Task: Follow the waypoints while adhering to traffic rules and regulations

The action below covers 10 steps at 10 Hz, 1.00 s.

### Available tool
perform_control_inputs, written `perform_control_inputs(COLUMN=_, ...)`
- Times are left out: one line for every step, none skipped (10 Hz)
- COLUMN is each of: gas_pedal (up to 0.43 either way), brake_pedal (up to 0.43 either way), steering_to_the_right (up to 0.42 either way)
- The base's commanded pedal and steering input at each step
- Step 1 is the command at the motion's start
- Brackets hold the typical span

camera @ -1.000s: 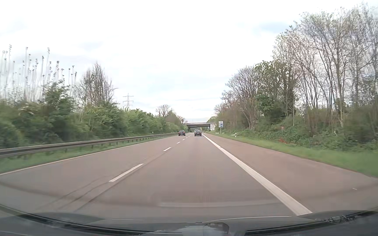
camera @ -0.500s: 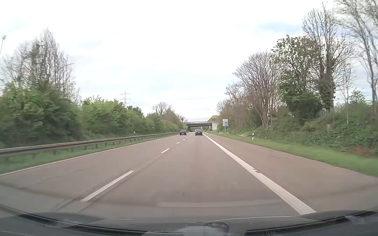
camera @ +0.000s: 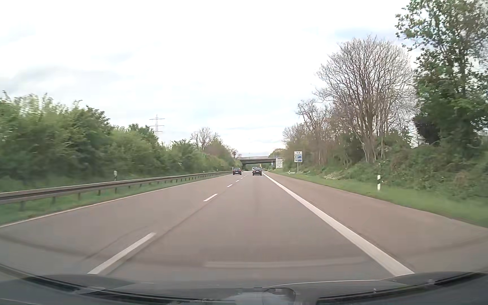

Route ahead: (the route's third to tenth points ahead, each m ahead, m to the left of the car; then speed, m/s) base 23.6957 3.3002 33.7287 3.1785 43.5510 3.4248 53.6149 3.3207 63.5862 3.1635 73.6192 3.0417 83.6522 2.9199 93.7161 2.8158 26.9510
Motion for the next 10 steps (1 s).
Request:
perform_control_inputs(gas_pedal=0.130, brake_pedal=0.000, steering_to_the_right=0.000)
perform_control_inputs(gas_pedal=0.130, brake_pedal=0.000, steering_to_the_right=0.000)
perform_control_inputs(gas_pedal=0.130, brake_pedal=0.000, steering_to_the_right=0.000)
perform_control_inputs(gas_pedal=0.130, brake_pedal=0.000, steering_to_the_right=0.000)
perform_control_inputs(gas_pedal=0.130, brake_pedal=0.000, steering_to_the_right=0.000)
perform_control_inputs(gas_pedal=0.130, brake_pedal=0.000, steering_to_the_right=0.000)
perform_control_inputs(gas_pedal=0.130, brake_pedal=0.000, steering_to_the_right=0.000)
perform_control_inputs(gas_pedal=0.130, brake_pedal=0.000, steering_to_the_right=0.000)
perform_control_inputs(gas_pedal=0.130, brake_pedal=0.000, steering_to_the_right=0.000)
perform_control_inputs(gas_pedal=0.130, brake_pedal=0.000, steering_to_the_right=0.000)
